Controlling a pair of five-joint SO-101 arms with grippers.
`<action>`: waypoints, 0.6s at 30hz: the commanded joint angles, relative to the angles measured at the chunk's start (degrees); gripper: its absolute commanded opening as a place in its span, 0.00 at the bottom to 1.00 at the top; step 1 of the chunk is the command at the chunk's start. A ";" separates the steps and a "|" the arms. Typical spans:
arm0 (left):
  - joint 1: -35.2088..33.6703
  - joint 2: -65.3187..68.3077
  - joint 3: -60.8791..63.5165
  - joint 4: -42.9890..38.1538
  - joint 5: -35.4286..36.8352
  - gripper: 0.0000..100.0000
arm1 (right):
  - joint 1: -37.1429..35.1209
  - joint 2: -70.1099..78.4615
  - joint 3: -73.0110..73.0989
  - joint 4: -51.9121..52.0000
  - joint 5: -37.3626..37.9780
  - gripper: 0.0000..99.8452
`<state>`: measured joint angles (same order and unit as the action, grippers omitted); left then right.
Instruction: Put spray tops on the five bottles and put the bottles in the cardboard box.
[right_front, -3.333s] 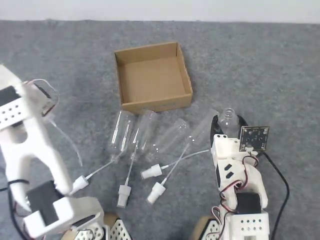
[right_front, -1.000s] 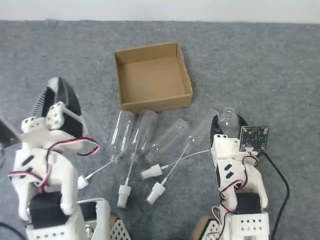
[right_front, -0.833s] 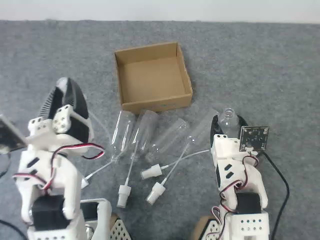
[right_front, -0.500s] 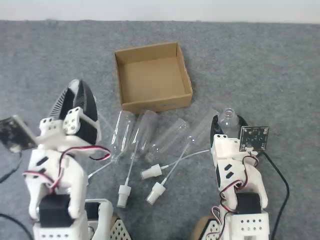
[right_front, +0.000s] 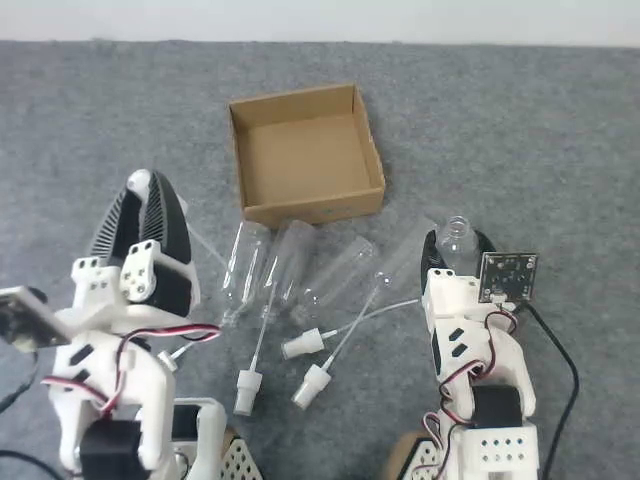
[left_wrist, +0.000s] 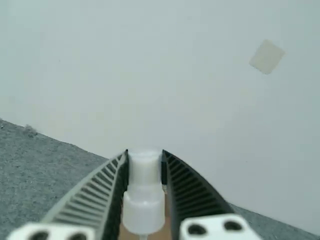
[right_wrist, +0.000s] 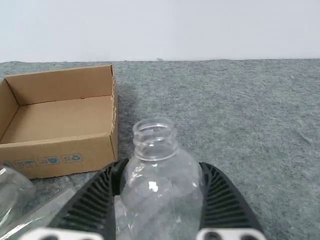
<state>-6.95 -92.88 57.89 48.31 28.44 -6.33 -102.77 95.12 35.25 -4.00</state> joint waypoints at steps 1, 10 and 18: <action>0.09 -2.90 -0.22 -1.67 -1.14 0.01 | 2.51 -1.27 -4.40 0.48 0.44 0.07; 2.55 -11.34 4.26 -1.85 -1.14 0.01 | 3.82 -1.27 -7.65 -0.04 0.53 0.07; 2.90 -11.60 4.70 -1.93 -0.97 0.01 | 3.82 -1.27 -11.96 0.31 0.53 0.07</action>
<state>-3.96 -103.34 62.81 48.31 28.00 -3.16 -102.77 88.35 35.25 -4.00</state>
